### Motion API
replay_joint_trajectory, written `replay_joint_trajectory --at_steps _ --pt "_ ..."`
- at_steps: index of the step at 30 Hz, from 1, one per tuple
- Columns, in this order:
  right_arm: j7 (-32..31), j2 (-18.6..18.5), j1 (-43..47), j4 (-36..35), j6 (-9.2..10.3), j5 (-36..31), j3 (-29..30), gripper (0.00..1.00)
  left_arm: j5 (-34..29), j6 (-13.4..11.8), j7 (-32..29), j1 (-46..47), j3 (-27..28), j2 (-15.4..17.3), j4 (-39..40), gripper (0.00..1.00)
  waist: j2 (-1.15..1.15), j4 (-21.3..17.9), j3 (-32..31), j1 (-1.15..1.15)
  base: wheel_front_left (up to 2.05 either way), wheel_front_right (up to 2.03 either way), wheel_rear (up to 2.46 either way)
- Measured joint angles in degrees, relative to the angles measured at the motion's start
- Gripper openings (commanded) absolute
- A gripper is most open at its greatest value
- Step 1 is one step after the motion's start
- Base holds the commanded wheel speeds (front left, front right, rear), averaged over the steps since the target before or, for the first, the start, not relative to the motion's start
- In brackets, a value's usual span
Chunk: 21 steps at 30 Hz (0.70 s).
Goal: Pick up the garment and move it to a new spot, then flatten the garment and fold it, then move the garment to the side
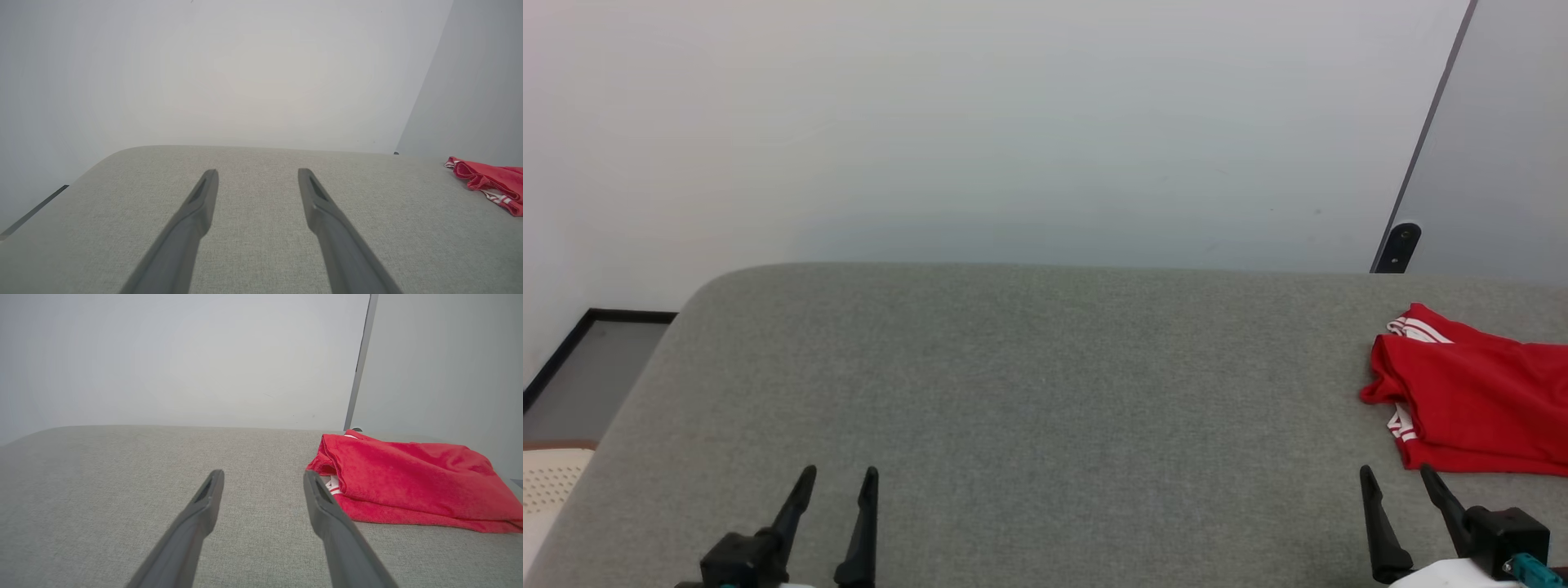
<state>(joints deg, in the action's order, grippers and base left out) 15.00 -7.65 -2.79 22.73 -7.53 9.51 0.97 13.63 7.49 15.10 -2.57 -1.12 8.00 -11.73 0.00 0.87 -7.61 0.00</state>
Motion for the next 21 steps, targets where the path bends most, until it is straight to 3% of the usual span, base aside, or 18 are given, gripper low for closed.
replay_joint_trajectory --at_steps 16,17,21 --pt "0.00 0.83 0.81 -0.52 0.00 -0.31 -0.05 1.00 0.89 0.01 0.00 -0.14 0.03 -0.37 -1.22 1.00 0.00 0.10 -0.25 0.00 0.00 0.00 0.00" --pt "0.00 0.82 0.81 -0.46 0.00 -0.32 -0.04 0.00 0.86 0.00 0.00 -0.14 0.21 -0.44 -1.21 0.00 0.00 0.11 -0.26 0.00 0.00 0.00 0.00" --pt "-0.36 1.26 2.18 1.55 0.00 -0.08 -0.05 0.00 0.90 0.01 -0.05 -1.85 -0.01 -1.07 -3.37 0.00 0.00 0.11 -0.26 0.00 0.00 0.00 0.00"
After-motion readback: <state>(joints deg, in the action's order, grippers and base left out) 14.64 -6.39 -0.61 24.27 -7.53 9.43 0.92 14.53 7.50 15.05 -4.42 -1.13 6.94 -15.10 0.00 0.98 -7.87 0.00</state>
